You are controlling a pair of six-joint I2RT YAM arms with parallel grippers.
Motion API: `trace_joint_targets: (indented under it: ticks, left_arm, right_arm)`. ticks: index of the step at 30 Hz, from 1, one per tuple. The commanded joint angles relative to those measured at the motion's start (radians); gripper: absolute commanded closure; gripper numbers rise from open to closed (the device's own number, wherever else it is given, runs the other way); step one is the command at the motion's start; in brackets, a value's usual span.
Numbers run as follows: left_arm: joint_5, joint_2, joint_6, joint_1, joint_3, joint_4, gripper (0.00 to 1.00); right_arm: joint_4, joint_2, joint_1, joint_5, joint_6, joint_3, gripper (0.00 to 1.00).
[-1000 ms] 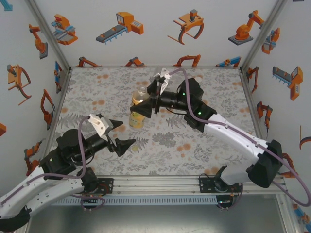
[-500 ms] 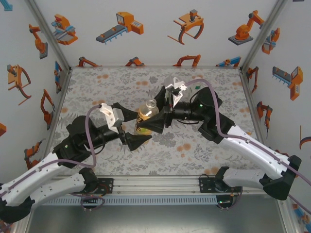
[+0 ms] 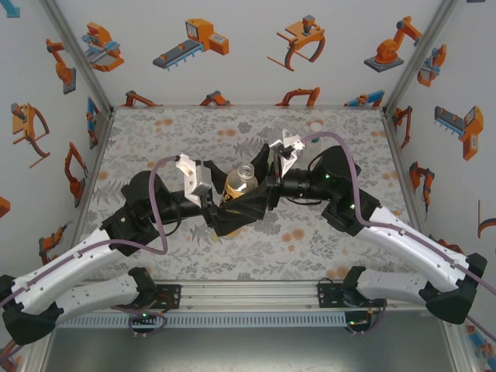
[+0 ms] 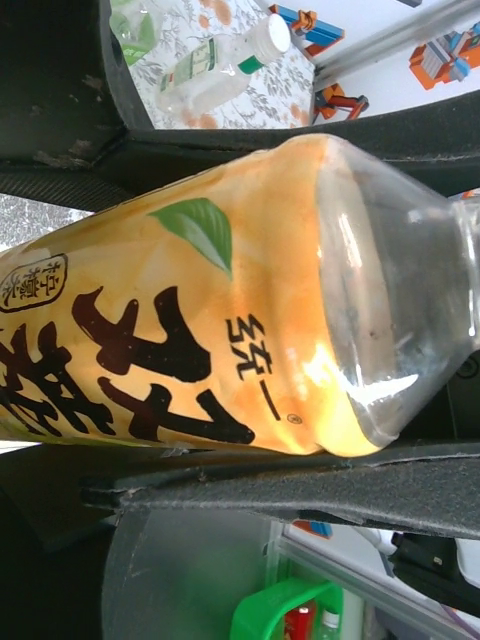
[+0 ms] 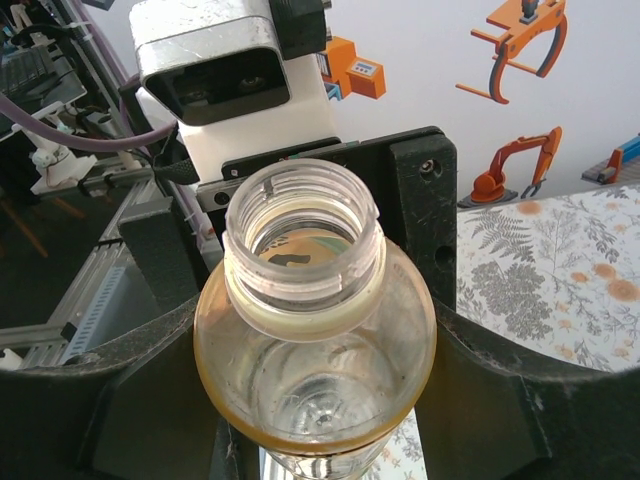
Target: Screw on the bottle caps
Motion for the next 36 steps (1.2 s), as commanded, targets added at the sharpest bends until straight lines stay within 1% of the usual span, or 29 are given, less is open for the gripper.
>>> trace_joint_targets:
  ticks: [1, 2, 4, 5, 9, 13, 21, 26, 30, 35, 36]
  left_arm:
    - [0.041, 0.004, -0.013, 0.003, 0.024, 0.025, 0.32]
    - [0.042, 0.003, -0.013, 0.004, 0.022, 0.022, 0.31]
    - [0.042, 0.002, -0.013, 0.003, 0.02, 0.014, 0.25]
    - [0.042, 0.001, -0.015, 0.002, 0.014, 0.011, 0.24]
    - [0.041, -0.008, -0.02, 0.003, -0.003, 0.006, 0.24]
    - [0.042, -0.017, -0.02, 0.004, -0.013, 0.002, 0.27]
    - [0.035, -0.026, -0.02, 0.005, -0.022, -0.023, 0.22]
    - [0.035, -0.029, -0.018, 0.006, -0.025, -0.039, 0.22]
    - [0.038, -0.033, -0.015, 0.008, -0.029, -0.048, 0.29]
    - [0.046, -0.038, -0.012, 0.009, -0.031, -0.053, 0.44]
    - [0.046, -0.04, -0.01, 0.009, -0.03, -0.055, 0.47]
  right_arm:
    - [0.007, -0.025, 0.009, 0.017, 0.013, 0.004, 0.89]
    - [0.005, -0.026, 0.01, 0.019, 0.013, 0.004, 0.9]
    - [0.008, -0.03, 0.009, 0.025, 0.01, 0.007, 0.91]
    - [0.012, -0.031, 0.011, 0.028, 0.008, 0.01, 0.91]
    - [0.034, -0.035, 0.011, 0.03, 0.009, 0.017, 0.91]
    - [0.04, -0.031, 0.013, 0.024, 0.012, 0.029, 0.92]
    - [0.039, -0.03, 0.021, 0.028, 0.0, 0.046, 0.93]
    - [0.027, -0.025, 0.031, 0.031, -0.018, 0.059, 0.94]
    - [0.02, -0.023, 0.036, 0.034, -0.025, 0.064, 0.94]
    - [0.003, -0.019, 0.042, 0.04, -0.035, 0.063, 0.94]
    - [0.0, -0.019, 0.042, 0.044, -0.035, 0.062, 0.91]
